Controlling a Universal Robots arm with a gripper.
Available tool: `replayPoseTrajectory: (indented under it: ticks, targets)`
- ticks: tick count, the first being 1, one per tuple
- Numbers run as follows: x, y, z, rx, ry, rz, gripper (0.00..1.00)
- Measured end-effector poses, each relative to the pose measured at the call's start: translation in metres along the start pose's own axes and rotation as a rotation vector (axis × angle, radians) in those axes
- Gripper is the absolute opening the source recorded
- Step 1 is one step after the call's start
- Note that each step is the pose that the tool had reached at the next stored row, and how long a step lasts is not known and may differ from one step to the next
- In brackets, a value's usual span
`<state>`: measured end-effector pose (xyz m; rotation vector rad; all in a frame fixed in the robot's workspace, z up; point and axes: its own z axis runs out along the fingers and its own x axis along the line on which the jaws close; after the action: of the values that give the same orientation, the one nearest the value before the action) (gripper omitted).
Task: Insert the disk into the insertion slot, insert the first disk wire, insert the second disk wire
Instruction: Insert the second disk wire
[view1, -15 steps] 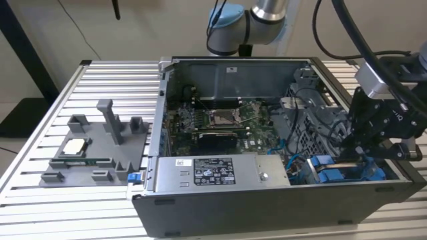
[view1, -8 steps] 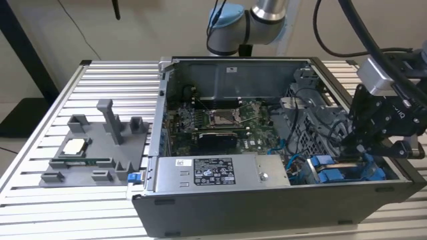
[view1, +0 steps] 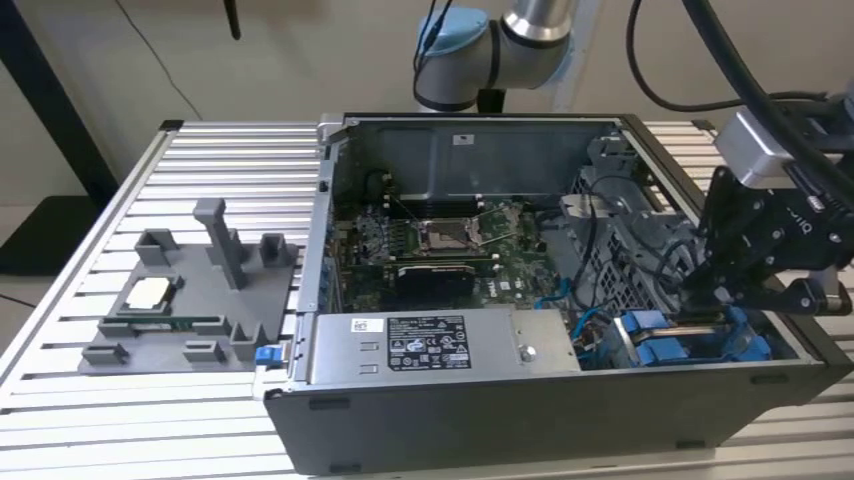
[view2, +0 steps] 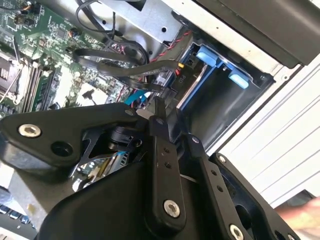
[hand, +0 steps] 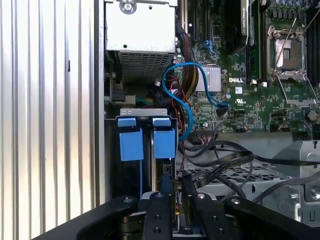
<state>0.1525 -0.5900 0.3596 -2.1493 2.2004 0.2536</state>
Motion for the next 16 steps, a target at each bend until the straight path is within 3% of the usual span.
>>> replayPoseTrajectory:
  ticks: [10, 16]
  targets:
    - [-0.0021, 0.0011, -0.0136, 0.0, -0.0003, 0.0, 0.24]
    - [-0.0026, 0.0014, -0.0167, 0.0, -0.0003, 0.0, 0.24]
